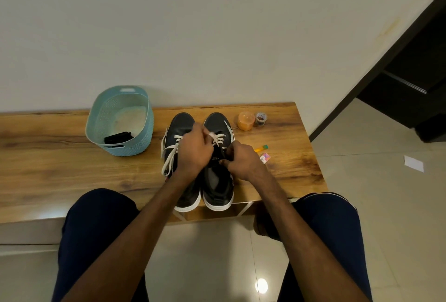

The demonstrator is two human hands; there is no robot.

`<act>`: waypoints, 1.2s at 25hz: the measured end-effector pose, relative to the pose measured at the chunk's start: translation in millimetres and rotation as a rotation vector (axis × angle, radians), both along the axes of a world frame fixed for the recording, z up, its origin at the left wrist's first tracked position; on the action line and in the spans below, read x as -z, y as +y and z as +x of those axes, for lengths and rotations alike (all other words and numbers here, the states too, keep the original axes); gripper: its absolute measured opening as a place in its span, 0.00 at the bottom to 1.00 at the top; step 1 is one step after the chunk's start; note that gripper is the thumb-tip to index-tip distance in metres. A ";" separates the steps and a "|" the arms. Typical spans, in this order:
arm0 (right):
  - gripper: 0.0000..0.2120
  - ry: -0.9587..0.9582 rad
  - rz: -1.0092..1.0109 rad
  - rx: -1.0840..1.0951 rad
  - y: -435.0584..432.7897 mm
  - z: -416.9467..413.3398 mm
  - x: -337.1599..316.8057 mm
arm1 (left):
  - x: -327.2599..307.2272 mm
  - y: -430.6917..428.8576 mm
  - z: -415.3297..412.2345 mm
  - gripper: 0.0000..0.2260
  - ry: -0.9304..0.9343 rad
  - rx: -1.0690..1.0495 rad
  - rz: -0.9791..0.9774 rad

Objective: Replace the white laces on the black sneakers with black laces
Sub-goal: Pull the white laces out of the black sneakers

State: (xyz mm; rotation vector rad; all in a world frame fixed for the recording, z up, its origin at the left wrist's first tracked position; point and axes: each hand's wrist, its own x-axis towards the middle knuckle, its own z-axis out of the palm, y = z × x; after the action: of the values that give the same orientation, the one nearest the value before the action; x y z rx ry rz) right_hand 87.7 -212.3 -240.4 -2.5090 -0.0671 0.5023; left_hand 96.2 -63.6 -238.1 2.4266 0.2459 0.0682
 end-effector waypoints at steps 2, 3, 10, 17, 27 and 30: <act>0.16 0.022 0.006 0.016 0.3 1.0 -0.3 | -4.9 12.9 7.1 0.07 0.111 -0.062 -0.309; 0.16 0.020 0.002 0.015 1.0 1.1 -0.1 | -7.2 19.1 8.7 0.08 0.148 0.008 -0.370; 0.18 -0.031 -0.027 -0.023 0.3 -1.6 -2.7 | -9.1 15.9 0.1 0.11 -0.043 0.428 0.431; 0.17 0.015 0.006 -0.007 -0.3 0.6 -1.8 | -22.9 33.0 11.0 0.05 -0.173 -0.048 0.003; 0.19 0.000 -0.050 -0.023 -1.1 0.0 -4.3 | -13.1 9.7 0.9 0.12 -0.045 0.338 0.485; 0.18 0.015 -0.030 -0.018 -3.9 -0.3 -5.3 | -22.6 21.3 2.6 0.10 -0.185 0.047 0.113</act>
State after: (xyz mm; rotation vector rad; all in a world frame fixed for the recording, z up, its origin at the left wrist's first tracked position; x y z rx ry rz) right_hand 87.4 -216.1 -235.1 -2.5356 -0.0767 0.5326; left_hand 98.8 -42.3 -215.6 2.5171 0.1035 0.2906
